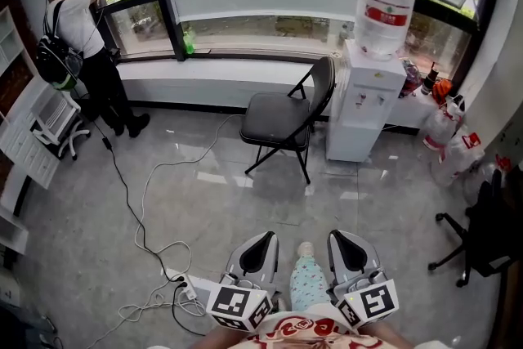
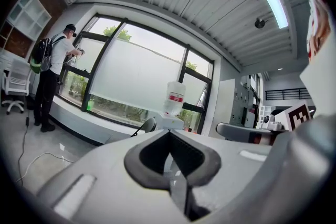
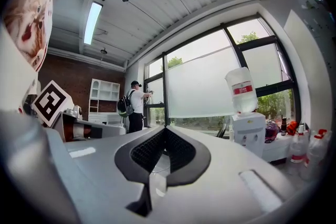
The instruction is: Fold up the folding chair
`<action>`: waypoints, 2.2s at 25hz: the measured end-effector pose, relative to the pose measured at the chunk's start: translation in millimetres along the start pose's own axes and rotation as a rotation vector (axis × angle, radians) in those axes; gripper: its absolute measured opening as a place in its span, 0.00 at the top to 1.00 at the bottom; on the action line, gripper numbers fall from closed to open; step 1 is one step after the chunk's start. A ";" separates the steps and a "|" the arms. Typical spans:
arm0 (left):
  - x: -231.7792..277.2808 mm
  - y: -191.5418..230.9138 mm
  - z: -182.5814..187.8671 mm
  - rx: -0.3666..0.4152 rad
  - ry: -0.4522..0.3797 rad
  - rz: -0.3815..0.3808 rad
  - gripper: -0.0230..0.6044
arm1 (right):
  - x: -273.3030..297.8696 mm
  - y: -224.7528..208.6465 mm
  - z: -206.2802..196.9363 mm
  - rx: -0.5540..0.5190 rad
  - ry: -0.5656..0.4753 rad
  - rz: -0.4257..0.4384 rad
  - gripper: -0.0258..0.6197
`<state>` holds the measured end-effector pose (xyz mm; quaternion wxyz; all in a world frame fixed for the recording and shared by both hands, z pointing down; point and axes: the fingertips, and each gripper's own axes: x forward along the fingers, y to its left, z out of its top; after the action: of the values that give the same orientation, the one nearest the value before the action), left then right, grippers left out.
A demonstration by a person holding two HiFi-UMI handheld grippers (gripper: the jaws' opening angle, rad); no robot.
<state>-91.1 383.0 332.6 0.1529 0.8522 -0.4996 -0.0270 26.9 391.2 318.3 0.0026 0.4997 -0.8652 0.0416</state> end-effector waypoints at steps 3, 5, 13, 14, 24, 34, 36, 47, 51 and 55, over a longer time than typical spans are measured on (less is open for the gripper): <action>22.7 19.8 7.7 0.016 -0.004 0.040 0.96 | 34.0 -13.3 3.2 0.007 -0.019 0.038 0.93; 42.9 31.6 15.1 0.021 -0.004 0.061 0.96 | 55.9 -22.4 12.4 0.002 -0.040 0.061 0.93; 151.1 51.3 50.0 0.044 -0.039 0.067 0.96 | 140.6 -98.9 35.1 -0.029 -0.017 0.100 0.93; 164.1 52.1 56.6 0.048 -0.051 0.065 0.96 | 149.5 -108.8 38.7 -0.030 -0.019 0.104 0.93; 266.7 54.4 80.4 0.057 -0.081 0.052 0.96 | 210.8 -190.1 52.9 -0.025 -0.056 0.127 0.93; 308.9 70.5 84.4 0.067 -0.079 0.103 0.96 | 240.9 -226.7 39.0 0.018 -0.029 0.148 0.93; 307.0 78.0 83.8 0.062 -0.075 0.122 0.96 | 246.2 -225.3 35.4 0.027 -0.020 0.158 0.93; 338.1 123.1 93.0 0.036 -0.081 0.124 0.96 | 292.2 -242.7 43.7 0.016 -0.025 0.115 0.93; 367.5 155.6 108.0 0.030 -0.102 0.105 0.96 | 329.7 -255.5 42.7 0.005 -0.019 0.083 0.93; 405.6 197.1 125.7 0.031 -0.102 0.081 0.96 | 385.9 -262.7 36.5 0.010 -0.001 0.072 0.93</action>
<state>-79.8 -84.6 313.0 0.1150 0.8311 -0.5411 -0.0567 62.3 -75.7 318.0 -0.0019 0.4681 -0.8825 0.0459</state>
